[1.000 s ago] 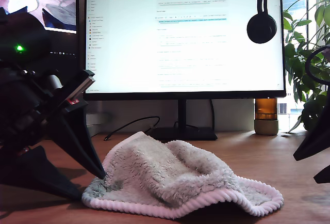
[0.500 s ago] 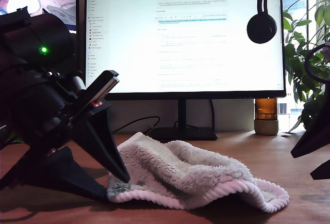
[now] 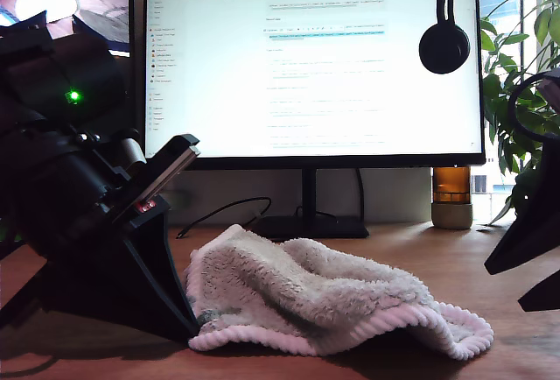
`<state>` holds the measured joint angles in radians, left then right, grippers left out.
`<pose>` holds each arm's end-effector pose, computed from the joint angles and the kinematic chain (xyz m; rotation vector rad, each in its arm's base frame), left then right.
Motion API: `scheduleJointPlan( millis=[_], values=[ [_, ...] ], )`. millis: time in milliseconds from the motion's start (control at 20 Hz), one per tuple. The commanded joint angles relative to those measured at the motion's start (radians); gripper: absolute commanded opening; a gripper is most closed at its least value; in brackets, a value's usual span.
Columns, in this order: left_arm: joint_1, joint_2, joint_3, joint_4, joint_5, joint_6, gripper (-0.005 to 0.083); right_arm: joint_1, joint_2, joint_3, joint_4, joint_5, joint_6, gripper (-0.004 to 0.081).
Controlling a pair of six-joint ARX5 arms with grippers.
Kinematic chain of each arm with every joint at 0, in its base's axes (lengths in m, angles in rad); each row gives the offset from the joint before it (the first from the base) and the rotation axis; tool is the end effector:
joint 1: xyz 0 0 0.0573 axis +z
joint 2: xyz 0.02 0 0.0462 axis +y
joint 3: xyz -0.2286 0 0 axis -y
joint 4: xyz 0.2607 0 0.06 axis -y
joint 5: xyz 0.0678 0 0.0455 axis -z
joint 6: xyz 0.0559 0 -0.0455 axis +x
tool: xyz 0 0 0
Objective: Fold the tea towel to a neat square and place it to the right
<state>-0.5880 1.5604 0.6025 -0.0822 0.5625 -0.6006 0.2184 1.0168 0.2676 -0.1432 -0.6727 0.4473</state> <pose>0.2122 -0.1773 0.0541 -0.4668 1.3698 -0.6779 0.1891 0.0777 0.0775 0.5966 1.0754 0.6194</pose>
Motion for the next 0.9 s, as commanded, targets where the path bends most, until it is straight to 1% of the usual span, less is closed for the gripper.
scheduleJointPlan(
  millis=[0, 150, 500, 600, 750, 850],
  values=[
    [0.004, 0.015, -0.005, 0.001, 0.027, 0.007, -0.0024, 0.004, 0.003, 0.01, 0.003, 0.002, -0.003, 0.0284],
    [0.005, 0.011, 0.018, -0.001, 0.043, 0.008, -0.0024, 0.004, 0.003, 0.01, 0.003, 0.003, -0.003, 0.0284],
    [0.01, -0.062, 0.03, -0.042, 0.031, 0.034, -0.0024, 0.005, 0.003, 0.01, 0.0, 0.002, -0.002, 0.0284],
    [0.01, -0.074, 0.03, -0.049, 0.029, 0.037, -0.0024, 0.018, 0.008, 0.01, -0.007, 0.003, 0.001, 0.0292],
    [0.01, -0.076, 0.03, -0.051, 0.028, 0.043, -0.0024, 0.053, 0.045, 0.011, 0.005, 0.004, 0.025, 0.0335],
    [0.01, -0.076, 0.03, -0.051, 0.028, 0.044, -0.0024, 0.069, 0.085, 0.027, 0.015, 0.038, 0.025, 0.0335]
  ],
)
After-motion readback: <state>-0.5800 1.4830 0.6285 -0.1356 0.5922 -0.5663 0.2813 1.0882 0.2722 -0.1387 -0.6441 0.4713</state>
